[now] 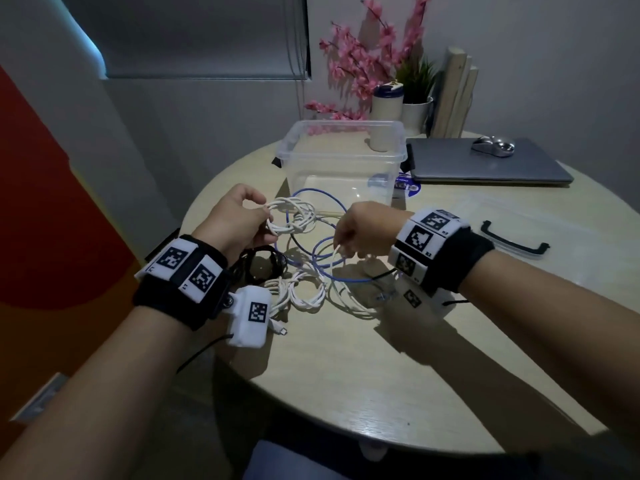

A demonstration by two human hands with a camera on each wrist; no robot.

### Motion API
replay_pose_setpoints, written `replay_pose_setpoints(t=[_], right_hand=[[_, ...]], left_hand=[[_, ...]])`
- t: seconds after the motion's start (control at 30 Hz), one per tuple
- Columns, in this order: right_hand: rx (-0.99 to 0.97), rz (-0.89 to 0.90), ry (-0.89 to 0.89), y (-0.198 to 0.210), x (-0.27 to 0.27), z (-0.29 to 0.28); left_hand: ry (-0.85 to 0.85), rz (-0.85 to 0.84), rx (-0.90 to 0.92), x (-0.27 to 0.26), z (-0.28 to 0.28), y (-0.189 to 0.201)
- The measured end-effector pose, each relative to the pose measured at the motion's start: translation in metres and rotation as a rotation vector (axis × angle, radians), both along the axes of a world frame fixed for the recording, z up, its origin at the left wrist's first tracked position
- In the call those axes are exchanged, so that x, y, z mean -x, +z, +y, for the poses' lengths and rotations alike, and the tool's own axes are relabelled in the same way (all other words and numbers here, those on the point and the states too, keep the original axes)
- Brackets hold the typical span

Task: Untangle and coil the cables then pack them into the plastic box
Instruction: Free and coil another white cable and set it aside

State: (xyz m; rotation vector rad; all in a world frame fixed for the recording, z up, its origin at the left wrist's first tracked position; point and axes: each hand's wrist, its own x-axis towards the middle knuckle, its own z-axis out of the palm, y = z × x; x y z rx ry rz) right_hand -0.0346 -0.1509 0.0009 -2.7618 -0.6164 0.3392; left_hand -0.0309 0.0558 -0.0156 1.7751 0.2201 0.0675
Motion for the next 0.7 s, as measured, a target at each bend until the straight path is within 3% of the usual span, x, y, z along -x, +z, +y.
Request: replay_pose_setpoints(t=[0.13,0.3,0.53,0.63,0.7], right_hand=[[-0.091,-0.140,-0.079,0.014,-0.010,-0.003],[-0.200,-0.151,-0.155,0.027,-0.023,-0.002],[-0.346,-0.186,-0.182,0.034,-0.033,-0.002],[-0.381,-0.212,-0.192,0.038,-0.035,-0.005],[-0.400,-0.231,-0.200,0.039,-0.036,-0.007]], left_hand=[[0.105,0.023,-0.022,-0.015,0.016,-0.002],[0.197,0.091,-0.067,-0.036,0.029,-0.004],[0.014,0.249,-0.197,-0.047,0.023,-0.014],[-0.091,0.183,-0.502,-0.042,0.019,-0.002],[-0.121,0.046,-0.649,-0.034,0.012,0.011]])
